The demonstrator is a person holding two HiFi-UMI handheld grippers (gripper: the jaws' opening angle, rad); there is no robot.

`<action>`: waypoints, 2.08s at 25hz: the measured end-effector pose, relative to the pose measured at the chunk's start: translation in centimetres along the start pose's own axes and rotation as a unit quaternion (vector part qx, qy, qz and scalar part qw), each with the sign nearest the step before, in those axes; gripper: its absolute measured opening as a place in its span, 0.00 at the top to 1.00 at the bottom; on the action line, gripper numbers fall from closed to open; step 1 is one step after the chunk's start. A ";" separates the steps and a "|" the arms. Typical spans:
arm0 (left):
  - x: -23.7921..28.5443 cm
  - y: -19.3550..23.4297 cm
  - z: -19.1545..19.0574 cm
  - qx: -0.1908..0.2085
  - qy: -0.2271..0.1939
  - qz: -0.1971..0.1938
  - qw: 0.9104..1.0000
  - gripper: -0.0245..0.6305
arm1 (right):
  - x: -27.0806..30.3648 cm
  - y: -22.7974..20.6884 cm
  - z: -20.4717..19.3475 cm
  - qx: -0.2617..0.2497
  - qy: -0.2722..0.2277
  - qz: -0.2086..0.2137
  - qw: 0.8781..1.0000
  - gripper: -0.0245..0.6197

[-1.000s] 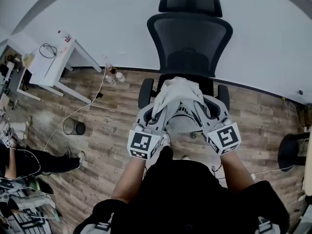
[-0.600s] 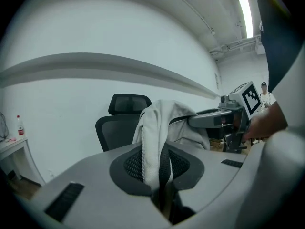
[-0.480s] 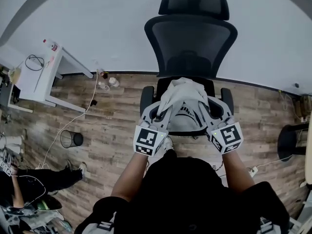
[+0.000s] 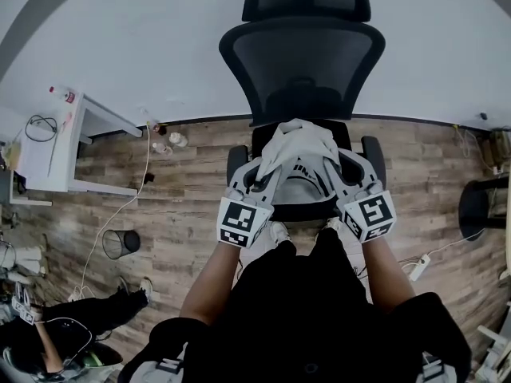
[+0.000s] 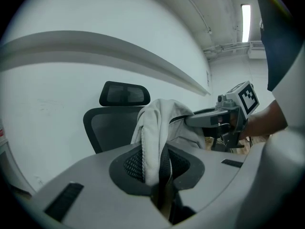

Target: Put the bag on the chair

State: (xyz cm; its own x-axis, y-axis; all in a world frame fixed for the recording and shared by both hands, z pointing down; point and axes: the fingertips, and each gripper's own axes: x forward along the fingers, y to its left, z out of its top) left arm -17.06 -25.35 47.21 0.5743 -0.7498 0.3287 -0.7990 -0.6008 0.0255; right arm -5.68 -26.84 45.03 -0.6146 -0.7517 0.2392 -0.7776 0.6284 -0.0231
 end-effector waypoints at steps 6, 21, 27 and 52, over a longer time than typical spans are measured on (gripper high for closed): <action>2.5 1.1 -1.3 -0.005 0.023 0.002 1.000 0.85 | 2.1 -1.8 -1.2 -0.008 0.022 0.011 1.000 0.82; 10.8 3.3 -4.5 0.005 0.086 -0.005 0.996 0.84 | 6.8 -7.8 -5.3 -0.011 0.072 0.040 0.997 0.82; 13.6 4.9 -6.3 0.007 0.102 -0.010 0.995 0.84 | 8.6 -9.2 -6.8 -0.010 0.082 0.037 0.996 0.82; 21.3 8.3 -9.4 -0.006 0.128 0.002 0.992 0.83 | 14.2 -14.9 -12.2 -0.008 0.102 0.006 0.995 0.79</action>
State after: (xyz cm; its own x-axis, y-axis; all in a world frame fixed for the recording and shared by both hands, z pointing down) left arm -13.09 -43.73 63.29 0.5088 -0.6552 0.5584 -0.8039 -0.5938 0.0357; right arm -1.24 -44.41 60.60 -0.5819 -0.6894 0.4314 -0.7676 0.6409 -0.0113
